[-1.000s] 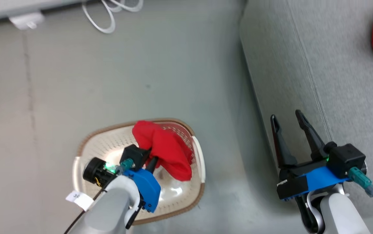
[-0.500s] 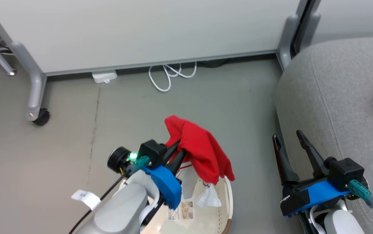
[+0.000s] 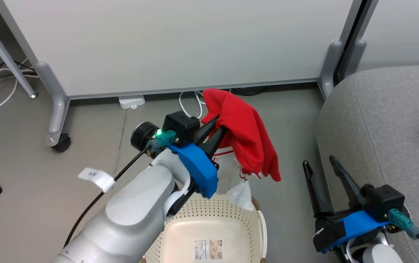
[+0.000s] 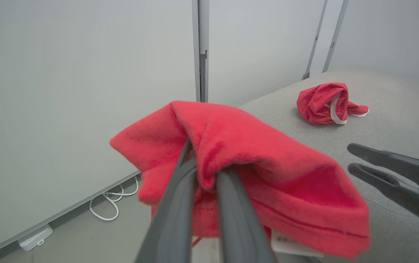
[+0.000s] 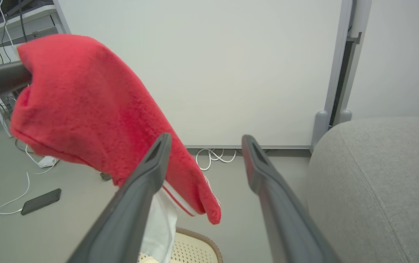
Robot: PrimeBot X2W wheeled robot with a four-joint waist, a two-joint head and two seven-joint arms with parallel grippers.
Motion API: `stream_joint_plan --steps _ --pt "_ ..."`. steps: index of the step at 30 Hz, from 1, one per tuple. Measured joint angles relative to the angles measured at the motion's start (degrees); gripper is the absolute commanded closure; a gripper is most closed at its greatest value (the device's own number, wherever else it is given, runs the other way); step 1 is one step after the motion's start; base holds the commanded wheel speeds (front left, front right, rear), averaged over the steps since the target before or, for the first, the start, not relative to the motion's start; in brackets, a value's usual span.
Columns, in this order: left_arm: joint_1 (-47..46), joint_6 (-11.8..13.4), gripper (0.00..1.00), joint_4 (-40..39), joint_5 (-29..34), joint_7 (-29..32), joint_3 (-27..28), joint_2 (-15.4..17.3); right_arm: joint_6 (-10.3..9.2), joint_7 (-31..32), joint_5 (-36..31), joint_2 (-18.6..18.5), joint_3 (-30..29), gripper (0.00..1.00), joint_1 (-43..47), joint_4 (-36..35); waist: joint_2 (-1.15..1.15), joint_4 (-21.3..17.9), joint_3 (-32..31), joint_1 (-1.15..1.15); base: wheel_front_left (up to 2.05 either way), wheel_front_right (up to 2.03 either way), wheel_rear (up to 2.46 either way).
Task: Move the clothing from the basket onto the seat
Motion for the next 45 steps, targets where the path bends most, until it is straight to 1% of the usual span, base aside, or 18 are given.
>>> stream_joint_plan --steps 7,15,20,23,28,31,37,41,42,43,44,45 --pt "-2.3 0.0 1.00 -0.1 -1.9 2.0 -0.8 -1.7 0.00 0.9 0.0 0.0 0.6 0.00 1.0 0.0 0.00 0.3 -2.5 0.00 0.00 0.00 0.00" --pt "-2.5 0.0 1.00 0.5 -2.6 2.4 -1.7 -2.5 0.00 1.4 0.4 0.0 1.9 0.00 1.9 -0.3 0.00 -0.4 -3.7 0.00 0.00 0.00 0.00" --pt "-2.5 0.0 1.00 0.9 -3.0 2.2 -2.0 -2.5 0.00 2.2 0.4 0.0 4.9 0.00 1.7 0.1 0.00 -0.7 -3.4 0.01 0.00 0.00 0.00" --pt "-2.5 0.0 1.00 1.1 -3.0 2.0 -2.2 -2.7 0.00 3.2 0.6 0.0 7.3 0.00 0.8 1.6 0.00 -0.8 -3.1 0.01 0.00 0.00 0.00" --pt "-3.0 0.0 1.00 1.3 -3.1 1.9 -2.5 -3.1 0.00 3.9 0.6 0.0 11.0 0.00 -4.2 6.7 0.00 -0.8 -2.2 0.01 0.00 0.00 0.00" --pt "-3.2 0.0 1.00 1.4 -3.4 1.7 -2.8 -3.3 0.00 3.7 2.1 0.0 13.1 0.00 -7.8 11.2 0.00 -0.8 -1.9 0.01 0.00 0.00 0.00" --pt "-3.4 0.0 1.00 1.5 -4.0 1.5 -4.0 -3.7 0.00 0.7 6.2 0.0 15.4 0.00 -15.2 21.2 0.00 -0.6 -1.9 0.01 0.00 0.00 0.00" --pt "-3.4 0.0 1.00 1.6 -4.5 1.5 -4.5 -3.7 0.00 -2.0 8.9 0.0 17.3 0.00 -19.3 26.1 0.00 -0.3 -2.2 0.01 0.00 0.00 0.00" --pt "-3.4 0.0 1.00 1.7 -4.6 1.5 -4.7 -3.7 0.00 -2.4 9.7 0.0 18.1 0.15 -20.1 27.3 -0.01 -0.2 -2.3 0.01 0.00 0.00 0.00" --pt "-3.4 0.0 1.00 1.8 -4.6 1.5 -4.8 -3.7 0.00 -2.6 10.2 0.0 18.8 0.81 -20.8 28.3 0.00 -0.2 -2.5 0.01 0.00 0.00 0.00" --pt "-3.4 0.0 1.00 1.9 -4.9 1.4 -4.9 -3.7 0.01 -3.2 10.5 0.0 19.4 1.00 -21.4 29.1 0.00 -0.2 -2.6 0.01 0.00 0.00 0.00" --pt "-3.4 0.0 1.00 1.9 -4.9 1.4 -5.0 -3.7 0.00 -3.5 11.0 0.0 19.9 1.00 -21.8 29.8 -0.01 -0.1 -2.8 0.01 0.00 0.00 0.00"
